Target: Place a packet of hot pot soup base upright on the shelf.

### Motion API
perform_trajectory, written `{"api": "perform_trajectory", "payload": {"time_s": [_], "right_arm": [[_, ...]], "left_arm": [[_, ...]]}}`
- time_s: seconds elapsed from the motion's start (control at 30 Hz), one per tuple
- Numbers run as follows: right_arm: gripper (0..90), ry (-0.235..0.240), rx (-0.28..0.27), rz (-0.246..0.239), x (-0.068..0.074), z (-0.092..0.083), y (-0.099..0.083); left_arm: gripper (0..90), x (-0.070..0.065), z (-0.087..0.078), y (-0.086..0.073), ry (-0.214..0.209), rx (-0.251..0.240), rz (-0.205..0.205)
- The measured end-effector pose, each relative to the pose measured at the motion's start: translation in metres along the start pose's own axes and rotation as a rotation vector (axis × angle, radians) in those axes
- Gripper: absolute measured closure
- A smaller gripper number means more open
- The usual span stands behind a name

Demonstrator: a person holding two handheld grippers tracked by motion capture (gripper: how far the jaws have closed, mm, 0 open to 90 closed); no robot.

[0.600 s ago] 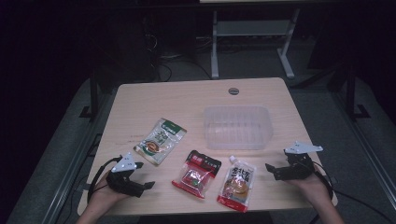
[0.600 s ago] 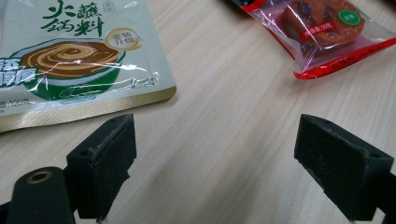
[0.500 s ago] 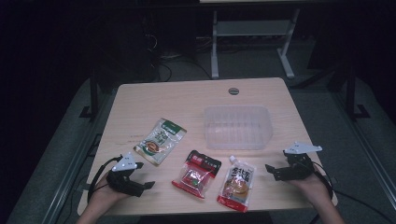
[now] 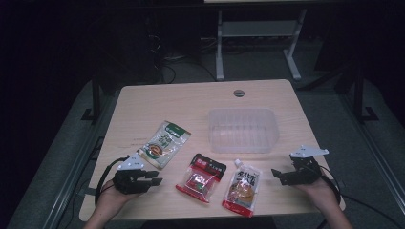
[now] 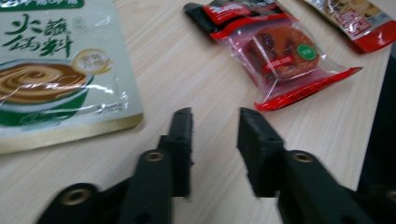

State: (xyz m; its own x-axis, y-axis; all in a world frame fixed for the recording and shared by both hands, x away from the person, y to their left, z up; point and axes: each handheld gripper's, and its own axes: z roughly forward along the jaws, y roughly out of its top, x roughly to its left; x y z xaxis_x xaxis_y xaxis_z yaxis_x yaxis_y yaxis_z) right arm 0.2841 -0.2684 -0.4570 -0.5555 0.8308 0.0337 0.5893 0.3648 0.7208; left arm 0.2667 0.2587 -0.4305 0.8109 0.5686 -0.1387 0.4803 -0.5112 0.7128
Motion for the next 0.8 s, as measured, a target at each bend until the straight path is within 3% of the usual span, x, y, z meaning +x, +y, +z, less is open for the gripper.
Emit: {"api": "perform_trajectory", "payload": {"time_s": [0.07,0.1,0.2,0.33,0.5,0.63,0.8], "right_arm": [[6.6,0.0,-0.001,0.004,0.001,0.0,0.0],[6.8,0.004,0.008,0.002,0.002,0.001,0.001],[6.8,0.003,0.01,-0.004,0.004,0.0,0.001],[10.4,-0.002,0.006,0.005,0.005,-0.002,0.002],[12.9,-0.009,0.019,0.003,0.006,0.0,0.003],[12.8,-0.007,0.016,-0.008,0.007,0.005,0.004],[12.9,-0.014,0.045,-0.008,0.015,0.009,0.008]], "left_arm": [[73.8,-0.002,0.001,0.003,-0.009,-0.001,-0.004],[82.9,-0.003,0.002,0.006,-0.017,-0.009,-0.001],[89.5,-0.005,0.003,0.012,-0.03,-0.007,0.005],[89.7,-0.009,0.005,0.018,-0.037,-0.016,-0.009],[89.8,-0.015,0.013,0.031,-0.06,-0.033,0.004],[89.8,-0.02,0.02,0.039,-0.078,-0.046,0.017],[89.9,-0.03,0.032,0.052,-0.111,-0.049,0.061]]}}
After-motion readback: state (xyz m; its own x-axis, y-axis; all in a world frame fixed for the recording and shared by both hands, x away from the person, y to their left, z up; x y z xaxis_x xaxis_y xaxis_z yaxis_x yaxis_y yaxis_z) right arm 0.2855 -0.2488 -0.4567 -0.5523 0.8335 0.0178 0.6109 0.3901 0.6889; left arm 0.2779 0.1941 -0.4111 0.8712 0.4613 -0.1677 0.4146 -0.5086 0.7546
